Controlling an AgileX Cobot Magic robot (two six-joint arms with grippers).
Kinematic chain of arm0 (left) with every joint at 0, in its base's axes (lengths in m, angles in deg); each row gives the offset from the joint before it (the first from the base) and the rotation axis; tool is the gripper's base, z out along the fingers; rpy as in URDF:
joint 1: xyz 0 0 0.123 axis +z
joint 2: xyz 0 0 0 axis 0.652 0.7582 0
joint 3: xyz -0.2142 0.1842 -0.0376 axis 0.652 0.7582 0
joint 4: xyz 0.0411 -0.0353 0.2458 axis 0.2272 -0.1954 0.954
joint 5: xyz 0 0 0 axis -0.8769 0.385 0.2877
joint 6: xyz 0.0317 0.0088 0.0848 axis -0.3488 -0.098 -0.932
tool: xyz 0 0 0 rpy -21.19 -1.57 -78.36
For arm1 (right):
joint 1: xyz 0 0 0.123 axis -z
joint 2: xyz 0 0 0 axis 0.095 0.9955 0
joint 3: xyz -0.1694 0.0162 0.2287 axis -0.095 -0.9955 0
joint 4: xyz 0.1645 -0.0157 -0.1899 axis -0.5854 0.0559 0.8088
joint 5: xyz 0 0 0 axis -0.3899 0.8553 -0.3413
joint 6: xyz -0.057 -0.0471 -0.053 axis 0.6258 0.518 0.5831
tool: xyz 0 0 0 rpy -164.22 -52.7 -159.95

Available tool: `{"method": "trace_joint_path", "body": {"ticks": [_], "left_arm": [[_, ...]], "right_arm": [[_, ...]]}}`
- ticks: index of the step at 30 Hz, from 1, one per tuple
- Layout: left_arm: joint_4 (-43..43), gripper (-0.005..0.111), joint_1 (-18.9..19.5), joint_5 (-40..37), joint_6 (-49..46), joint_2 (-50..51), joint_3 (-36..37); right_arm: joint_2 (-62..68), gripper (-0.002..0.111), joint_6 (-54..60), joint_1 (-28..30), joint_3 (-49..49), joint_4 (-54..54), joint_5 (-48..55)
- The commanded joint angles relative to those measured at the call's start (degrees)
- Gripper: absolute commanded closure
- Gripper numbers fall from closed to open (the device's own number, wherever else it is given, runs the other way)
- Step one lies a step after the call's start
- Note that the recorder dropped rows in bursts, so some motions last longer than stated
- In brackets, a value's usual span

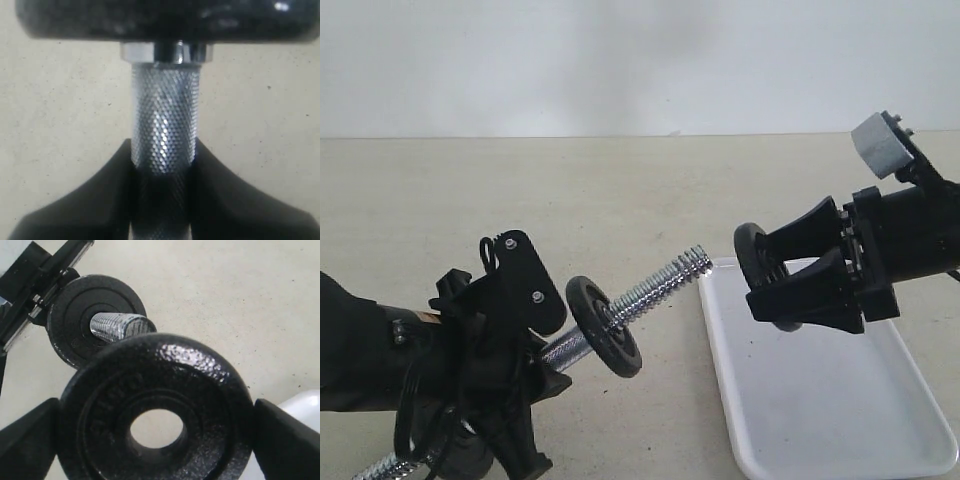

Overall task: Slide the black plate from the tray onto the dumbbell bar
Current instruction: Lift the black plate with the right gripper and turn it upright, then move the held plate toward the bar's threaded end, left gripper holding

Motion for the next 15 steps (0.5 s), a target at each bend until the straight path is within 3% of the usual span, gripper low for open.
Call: {"method": "trace_joint_path", "body": {"ticks": [1, 7, 15], "left_arm": [[-0.18, 0.102, -0.02, 4.90, -0.34, -3.42, -1.72], [-0.02, 0.102, -0.02, 5.03, -0.72, -3.42, -1.72], [-0.02, 0.102, -0.02, 5.03, -0.72, -3.42, -1.72]], "right_arm": [[-0.49, 0.108, 7.18, 0.51, 0.27, -3.28, 2.83], [-0.49, 0.108, 8.03, 0.51, 0.27, -3.52, 2.83], [-0.49, 0.108, 8.03, 0.51, 0.27, -11.70, 2.83]]}}
